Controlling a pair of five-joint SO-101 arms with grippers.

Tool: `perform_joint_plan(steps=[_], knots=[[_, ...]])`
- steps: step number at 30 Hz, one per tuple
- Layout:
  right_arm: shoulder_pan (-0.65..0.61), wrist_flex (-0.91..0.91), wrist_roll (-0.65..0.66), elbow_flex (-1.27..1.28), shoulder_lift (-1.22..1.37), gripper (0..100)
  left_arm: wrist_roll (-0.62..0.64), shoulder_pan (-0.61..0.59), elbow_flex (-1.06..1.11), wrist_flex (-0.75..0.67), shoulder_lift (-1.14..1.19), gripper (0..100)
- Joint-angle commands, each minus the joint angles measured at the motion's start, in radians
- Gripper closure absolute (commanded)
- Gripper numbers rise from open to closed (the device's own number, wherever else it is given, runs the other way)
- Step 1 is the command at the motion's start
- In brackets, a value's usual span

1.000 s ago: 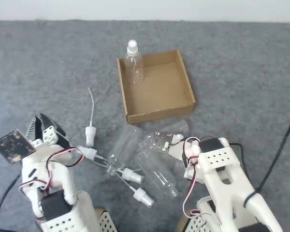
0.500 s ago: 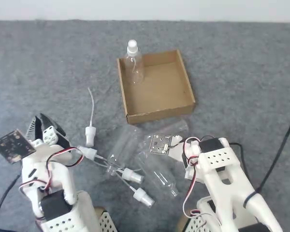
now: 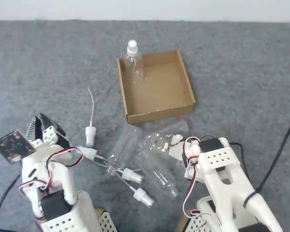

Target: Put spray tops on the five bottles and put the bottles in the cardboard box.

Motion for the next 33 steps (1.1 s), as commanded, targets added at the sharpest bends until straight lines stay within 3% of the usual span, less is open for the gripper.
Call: perform_joint_plan(steps=[1, 8, 18, 28, 33], knots=[[0.013, 0.019, -0.149, -0.115, -0.041, 92.3, -0.006, -0.005, -0.007, -0.026, -0.015, 95], [0.012, 0.179, -0.33, -0.267, -0.041, 92.3, -0.006, -0.005, -0.007, -0.026, -0.015, 95], [0.005, 0.216, -0.83, -0.456, -0.042, 92.3, -0.006, -0.005, -0.007, -0.026, -0.015, 95], [-0.116, 0.214, -1.03, -0.563, -0.042, 98.0, -0.006, -0.005, -0.007, -0.026, -0.015, 95], [-0.148, 0.217, -1.043, -0.56, -0.044, 97.5, -0.006, -0.005, -0.007, -0.026, -0.015, 95]])
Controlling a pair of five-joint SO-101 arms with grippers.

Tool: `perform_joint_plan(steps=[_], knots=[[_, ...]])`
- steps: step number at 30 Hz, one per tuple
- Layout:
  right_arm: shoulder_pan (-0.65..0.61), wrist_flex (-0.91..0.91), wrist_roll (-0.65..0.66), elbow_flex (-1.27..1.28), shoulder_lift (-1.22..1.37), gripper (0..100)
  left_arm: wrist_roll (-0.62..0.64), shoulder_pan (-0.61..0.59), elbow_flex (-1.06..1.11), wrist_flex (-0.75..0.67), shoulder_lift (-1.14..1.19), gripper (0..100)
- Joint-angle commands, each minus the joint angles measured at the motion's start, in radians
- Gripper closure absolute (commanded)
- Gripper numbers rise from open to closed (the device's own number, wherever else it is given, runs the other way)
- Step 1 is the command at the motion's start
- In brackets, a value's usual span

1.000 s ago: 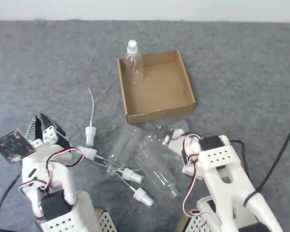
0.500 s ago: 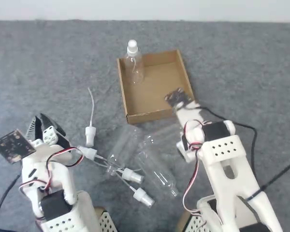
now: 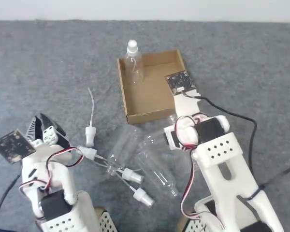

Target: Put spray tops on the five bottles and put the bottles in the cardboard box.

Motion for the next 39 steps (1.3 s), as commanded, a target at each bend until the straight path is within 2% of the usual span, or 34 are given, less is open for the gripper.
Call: perform_joint_plan(steps=[1, 7, 14, 22, 26, 39], knots=[[-0.019, 0.012, -0.015, -0.058, -0.053, 97.5, -0.006, -0.005, -0.007, -0.026, -0.015, 95], [-0.013, 0.001, -0.008, 0.052, -0.268, 97.5, -0.006, -0.003, -0.007, -0.026, -0.015, 95], [-0.012, -0.131, 0.021, 0.255, -0.526, 97.5, -0.006, -0.003, -0.008, -0.026, -0.015, 95], [0.079, -0.226, 0.02, 0.35, -0.553, 97.6, -0.006, -0.002, -0.013, -0.026, -0.015, 95], [0.085, -0.289, 0.02, 0.387, -0.553, 99.4, -0.006, -0.002, -0.012, -0.026, -0.015, 95], [0.087, -0.289, -0.031, 0.39, -0.555, 99.2, -0.006, 0.002, -0.015, -0.017, -0.015, 95]])
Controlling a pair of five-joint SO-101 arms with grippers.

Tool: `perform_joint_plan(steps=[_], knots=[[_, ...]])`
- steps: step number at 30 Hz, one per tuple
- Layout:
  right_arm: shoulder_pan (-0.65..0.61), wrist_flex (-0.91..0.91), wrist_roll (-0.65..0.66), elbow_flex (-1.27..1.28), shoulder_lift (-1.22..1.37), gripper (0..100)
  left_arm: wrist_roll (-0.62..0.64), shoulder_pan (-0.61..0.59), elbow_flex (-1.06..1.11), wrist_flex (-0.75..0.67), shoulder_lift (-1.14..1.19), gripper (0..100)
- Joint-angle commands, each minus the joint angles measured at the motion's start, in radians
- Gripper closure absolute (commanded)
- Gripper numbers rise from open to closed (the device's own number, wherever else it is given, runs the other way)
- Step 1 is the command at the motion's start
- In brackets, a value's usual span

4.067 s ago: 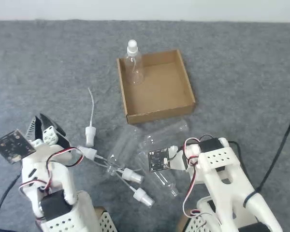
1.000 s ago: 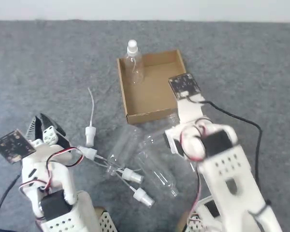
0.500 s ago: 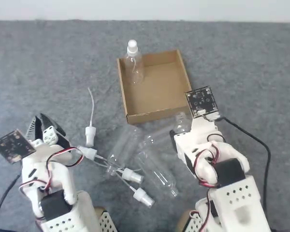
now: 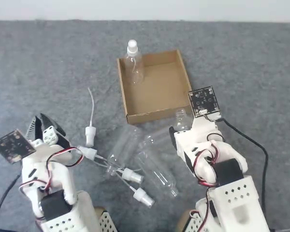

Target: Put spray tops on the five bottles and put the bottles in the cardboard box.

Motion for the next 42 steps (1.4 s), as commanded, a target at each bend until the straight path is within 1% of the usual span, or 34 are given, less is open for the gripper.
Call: perform_joint_plan(steps=[1, 3, 5, 8, 10, 13, 19, 25, 32, 37, 42], knots=[[0.016, -0.021, -0.011, -0.014, -0.033, 99.2, -0.006, 0.002, -0.016, -0.017, -0.015, 95], [0.016, -0.021, -0.011, -0.014, -0.033, 99.2, -0.006, 0.014, -0.033, 0.002, -0.015, 95], [0.019, -0.021, -0.011, -0.014, -0.033, 99.2, -0.035, 0.054, -0.074, 0.057, -0.015, 95], [0.062, -0.035, -0.011, 0.011, -0.039, 99.2, -0.063, 0.123, -0.142, 0.126, -0.014, 96], [0.088, -0.056, -0.011, 0.038, -0.068, 99.2, -0.063, 0.143, -0.177, 0.147, -0.012, 96], [0.094, -0.076, -0.011, 0.083, -0.15, 99.2, -0.066, 0.147, -0.206, 0.147, -0.011, 96], [0.093, -0.077, -0.006, 0.167, -0.352, 99.2, -0.124, 0.149, -0.251, 0.144, -0.009, 96], [0.093, -0.125, -0.003, 0.249, -0.47, 99.2, -0.164, 0.153, -0.32, 0.152, -0.008, 95], [0.093, -0.124, -0.005, 0.265, -0.516, 99.2, -0.245, 0.267, -0.387, 0.242, -0.008, 95], [0.096, -0.125, -0.008, 0.269, -0.516, 99.2, -0.245, 0.339, -0.404, 0.298, -0.008, 95], [0.099, -0.125, -0.009, 0.269, -0.516, 99.2, -0.247, 0.374, -0.417, 0.295, 0.052, 95]])
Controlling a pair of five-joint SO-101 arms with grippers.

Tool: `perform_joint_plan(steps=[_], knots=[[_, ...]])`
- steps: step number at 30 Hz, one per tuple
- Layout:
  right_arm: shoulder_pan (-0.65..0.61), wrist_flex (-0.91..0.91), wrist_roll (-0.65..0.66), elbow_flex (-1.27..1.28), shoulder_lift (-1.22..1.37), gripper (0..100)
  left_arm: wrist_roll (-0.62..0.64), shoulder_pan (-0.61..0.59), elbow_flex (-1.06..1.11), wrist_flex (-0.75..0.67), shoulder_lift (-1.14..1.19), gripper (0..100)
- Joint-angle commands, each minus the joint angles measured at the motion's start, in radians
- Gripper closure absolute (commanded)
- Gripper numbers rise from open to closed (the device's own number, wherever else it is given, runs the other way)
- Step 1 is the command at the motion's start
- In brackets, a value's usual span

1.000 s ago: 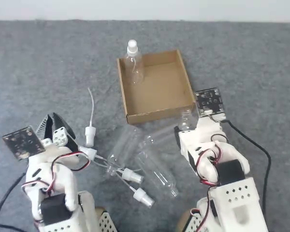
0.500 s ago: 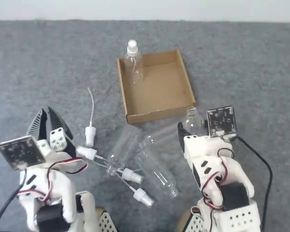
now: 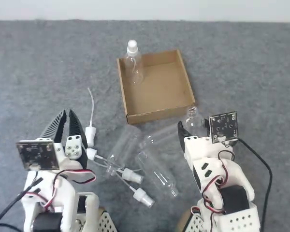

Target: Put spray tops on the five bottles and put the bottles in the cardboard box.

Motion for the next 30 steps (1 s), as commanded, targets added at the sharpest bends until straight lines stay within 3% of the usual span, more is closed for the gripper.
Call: perform_joint_plan(steps=[1, 11, 18, 30], knots=[[0.016, -0.025, -0.009, -0.018, -0.019, 99.2, -0.008, 0.018, -0.076, 0.005, 0.086, 95], [0.018, -0.025, -0.011, -0.017, -0.019, 99.2, -0.049, 0.023, -0.205, 0.009, 0.362, 96], [0.019, -0.025, -0.011, -0.017, -0.019, 99.2, -0.091, 0.118, -0.206, 0.069, 0.453, 96], [0.081, -0.053, -0.012, -0.009, -0.019, 99.2, -0.342, 0.19, -0.329, 0.284, 0.606, 95]])
